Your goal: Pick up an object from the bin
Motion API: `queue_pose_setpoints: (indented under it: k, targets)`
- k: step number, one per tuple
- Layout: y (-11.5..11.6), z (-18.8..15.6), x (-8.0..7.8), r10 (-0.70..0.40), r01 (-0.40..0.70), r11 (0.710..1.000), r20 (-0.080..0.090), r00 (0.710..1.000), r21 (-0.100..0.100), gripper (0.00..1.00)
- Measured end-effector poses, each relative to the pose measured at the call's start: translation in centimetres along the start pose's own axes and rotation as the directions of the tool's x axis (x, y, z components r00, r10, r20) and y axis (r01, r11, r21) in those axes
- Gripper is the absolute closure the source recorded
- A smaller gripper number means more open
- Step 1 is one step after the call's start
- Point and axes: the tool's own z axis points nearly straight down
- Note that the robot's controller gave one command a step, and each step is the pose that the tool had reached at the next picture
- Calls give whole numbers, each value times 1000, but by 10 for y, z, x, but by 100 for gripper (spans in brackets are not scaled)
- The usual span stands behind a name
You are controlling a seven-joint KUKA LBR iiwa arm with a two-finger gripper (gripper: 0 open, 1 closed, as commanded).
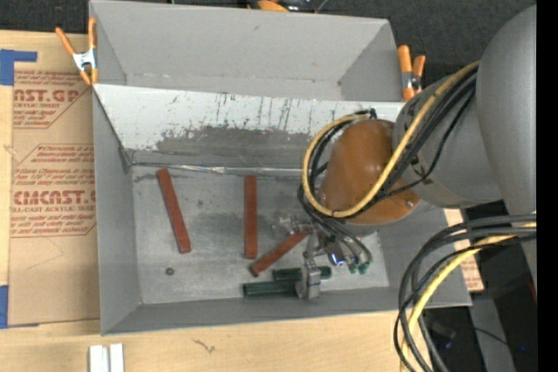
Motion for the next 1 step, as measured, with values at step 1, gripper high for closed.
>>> queue_pose_setpoints:
  k: [1]
  targets:
    - [-4, -1, -1, 6, -6, 1000, 4, 1000, 3, 100]
